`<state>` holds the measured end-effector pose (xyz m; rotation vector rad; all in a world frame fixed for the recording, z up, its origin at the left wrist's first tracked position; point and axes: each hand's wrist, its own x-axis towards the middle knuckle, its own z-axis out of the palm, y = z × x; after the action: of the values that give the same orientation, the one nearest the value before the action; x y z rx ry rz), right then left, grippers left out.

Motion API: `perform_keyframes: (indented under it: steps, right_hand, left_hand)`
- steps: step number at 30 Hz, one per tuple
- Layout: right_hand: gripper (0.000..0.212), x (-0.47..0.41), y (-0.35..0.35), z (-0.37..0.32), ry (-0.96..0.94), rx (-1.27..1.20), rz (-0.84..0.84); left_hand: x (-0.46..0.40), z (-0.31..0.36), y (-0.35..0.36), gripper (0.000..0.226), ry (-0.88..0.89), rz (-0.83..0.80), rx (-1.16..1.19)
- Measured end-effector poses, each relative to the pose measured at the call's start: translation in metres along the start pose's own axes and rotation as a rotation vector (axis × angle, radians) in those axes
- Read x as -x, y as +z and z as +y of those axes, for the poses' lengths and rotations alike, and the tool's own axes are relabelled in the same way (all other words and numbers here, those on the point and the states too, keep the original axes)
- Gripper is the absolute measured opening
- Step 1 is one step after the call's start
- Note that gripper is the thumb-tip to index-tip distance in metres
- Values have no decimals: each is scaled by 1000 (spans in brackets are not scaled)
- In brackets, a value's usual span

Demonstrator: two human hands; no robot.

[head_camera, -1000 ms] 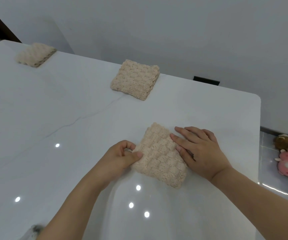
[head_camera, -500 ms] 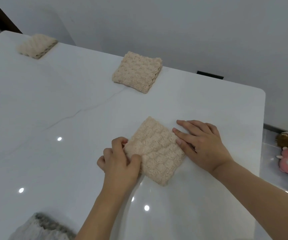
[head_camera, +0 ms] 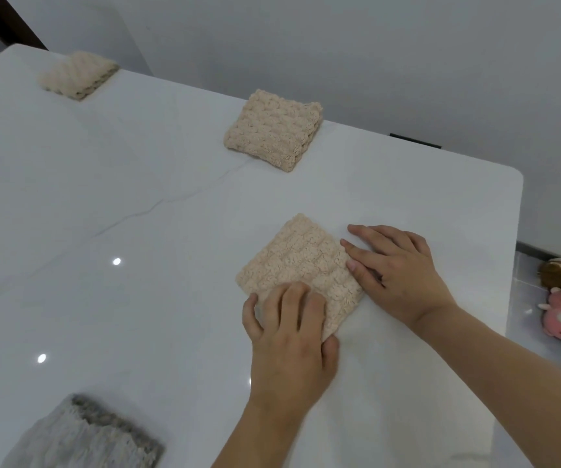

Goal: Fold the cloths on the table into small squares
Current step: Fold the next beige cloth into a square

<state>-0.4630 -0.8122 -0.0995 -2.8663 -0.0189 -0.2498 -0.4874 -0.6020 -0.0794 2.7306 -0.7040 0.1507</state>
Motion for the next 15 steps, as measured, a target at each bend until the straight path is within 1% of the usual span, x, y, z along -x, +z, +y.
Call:
perform_keyframes:
  steps: [4,10,12,15]
  right_hand:
    - [40,1,0,-1,1,0,3]
    - [40,0,0,0,1,9,-15]
    - [40,1,0,0,3,8,-17]
    - [40,0,0,0,5,15,-13]
  left_hand:
    - [-2,2,1,44,-32,-69,29]
    - [-6,-3,3,48,-57,-86,129]
    - [-7,-3,3,51,-73,-126,158]
    - [3,-5,3,63,-21,-216,138]
